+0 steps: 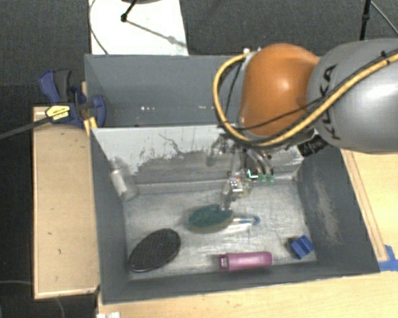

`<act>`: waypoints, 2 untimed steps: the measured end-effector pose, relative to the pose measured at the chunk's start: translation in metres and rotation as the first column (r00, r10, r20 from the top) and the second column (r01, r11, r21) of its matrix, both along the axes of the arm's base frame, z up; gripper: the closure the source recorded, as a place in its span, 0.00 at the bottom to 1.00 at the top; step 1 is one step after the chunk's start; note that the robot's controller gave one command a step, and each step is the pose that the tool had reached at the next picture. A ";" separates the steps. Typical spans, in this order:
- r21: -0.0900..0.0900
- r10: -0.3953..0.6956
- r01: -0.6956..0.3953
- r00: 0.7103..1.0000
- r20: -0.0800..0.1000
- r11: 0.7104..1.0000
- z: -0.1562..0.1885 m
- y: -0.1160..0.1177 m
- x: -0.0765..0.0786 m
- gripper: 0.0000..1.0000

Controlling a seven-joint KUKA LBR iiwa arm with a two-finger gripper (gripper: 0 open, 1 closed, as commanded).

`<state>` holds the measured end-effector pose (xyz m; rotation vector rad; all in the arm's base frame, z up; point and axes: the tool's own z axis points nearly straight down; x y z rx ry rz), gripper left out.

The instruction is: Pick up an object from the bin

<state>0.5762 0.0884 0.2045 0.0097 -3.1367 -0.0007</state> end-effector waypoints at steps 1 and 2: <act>0.003 -0.096 0.096 0.995 0.011 0.995 -0.134 -0.005 -0.021 0.00; 0.005 -0.100 0.100 0.995 0.019 0.995 -0.130 -0.004 -0.018 1.00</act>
Offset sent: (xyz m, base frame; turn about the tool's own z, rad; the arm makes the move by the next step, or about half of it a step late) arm -0.0229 -0.0053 -0.1345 0.0967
